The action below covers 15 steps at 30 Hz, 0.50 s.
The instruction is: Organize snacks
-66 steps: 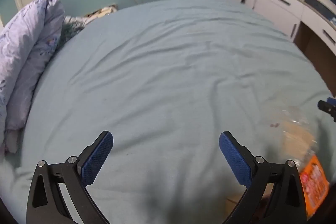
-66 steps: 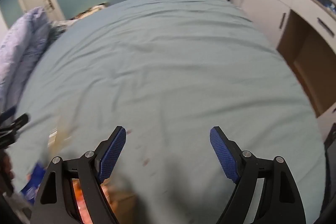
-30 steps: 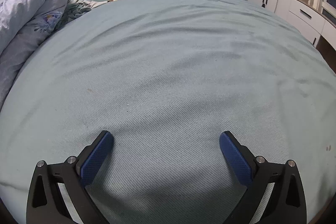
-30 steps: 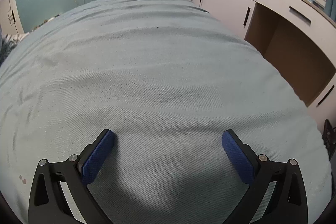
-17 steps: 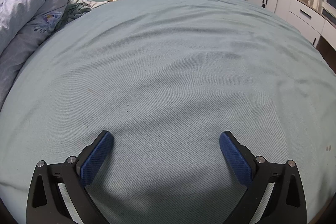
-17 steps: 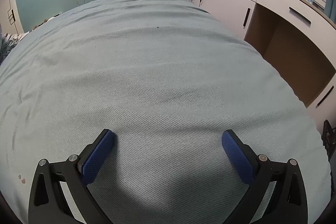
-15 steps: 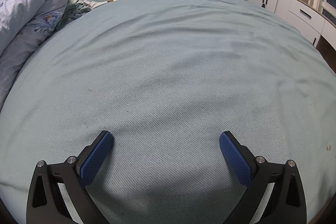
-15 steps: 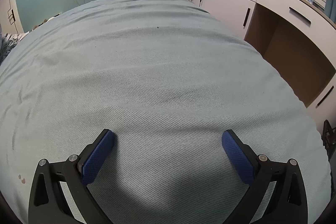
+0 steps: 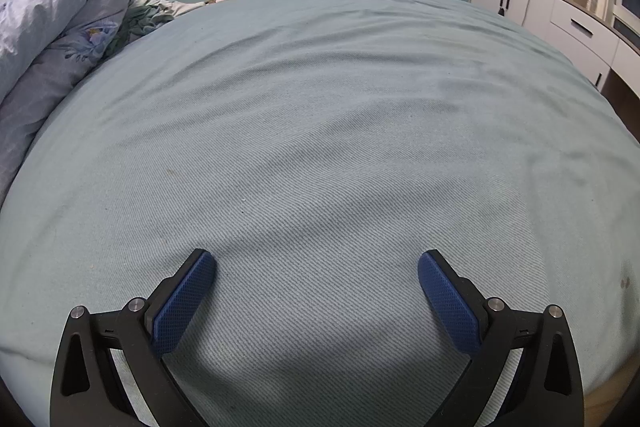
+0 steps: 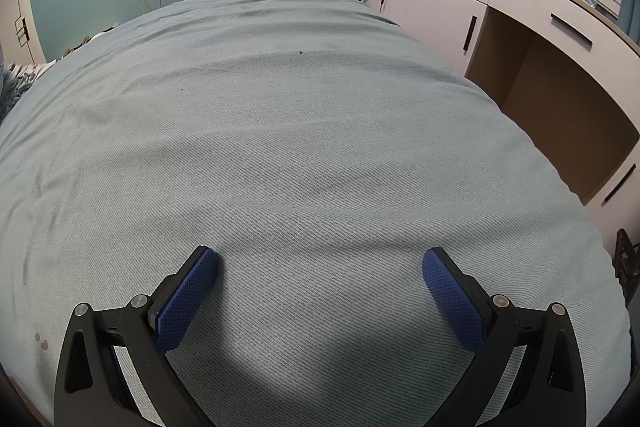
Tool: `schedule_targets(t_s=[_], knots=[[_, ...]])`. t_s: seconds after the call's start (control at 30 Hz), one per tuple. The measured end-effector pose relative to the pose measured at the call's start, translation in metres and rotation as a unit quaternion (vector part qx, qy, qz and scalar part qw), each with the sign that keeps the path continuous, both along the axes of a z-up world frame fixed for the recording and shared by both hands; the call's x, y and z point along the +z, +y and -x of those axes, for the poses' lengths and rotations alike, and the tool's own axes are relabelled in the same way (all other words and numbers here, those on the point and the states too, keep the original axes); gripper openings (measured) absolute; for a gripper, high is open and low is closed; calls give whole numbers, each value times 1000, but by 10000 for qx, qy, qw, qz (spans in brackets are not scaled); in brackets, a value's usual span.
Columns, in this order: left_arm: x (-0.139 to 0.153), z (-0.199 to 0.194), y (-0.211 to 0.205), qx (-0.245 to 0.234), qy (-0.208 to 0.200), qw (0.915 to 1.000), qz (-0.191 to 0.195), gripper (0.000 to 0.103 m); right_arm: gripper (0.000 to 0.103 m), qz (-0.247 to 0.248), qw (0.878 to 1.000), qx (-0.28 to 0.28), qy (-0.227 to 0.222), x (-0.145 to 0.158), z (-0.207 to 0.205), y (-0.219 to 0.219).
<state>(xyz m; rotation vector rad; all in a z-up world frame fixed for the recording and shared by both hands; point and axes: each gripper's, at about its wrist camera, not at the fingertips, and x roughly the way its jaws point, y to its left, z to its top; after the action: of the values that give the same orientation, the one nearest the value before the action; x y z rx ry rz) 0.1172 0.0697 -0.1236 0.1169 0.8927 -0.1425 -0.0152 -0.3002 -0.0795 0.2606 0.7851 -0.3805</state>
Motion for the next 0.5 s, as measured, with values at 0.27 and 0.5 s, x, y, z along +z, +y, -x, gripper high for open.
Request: schedule_targets(t_s=[0.27, 0.5], knots=[[-1, 1, -1, 4, -6, 10000, -2, 103, 103, -12, 10000, -3, -6, 0, 1, -1], [-2, 1, -1, 5, -6, 10000, 3, 103, 103, -13, 10000, 1, -9, 0, 2, -3]])
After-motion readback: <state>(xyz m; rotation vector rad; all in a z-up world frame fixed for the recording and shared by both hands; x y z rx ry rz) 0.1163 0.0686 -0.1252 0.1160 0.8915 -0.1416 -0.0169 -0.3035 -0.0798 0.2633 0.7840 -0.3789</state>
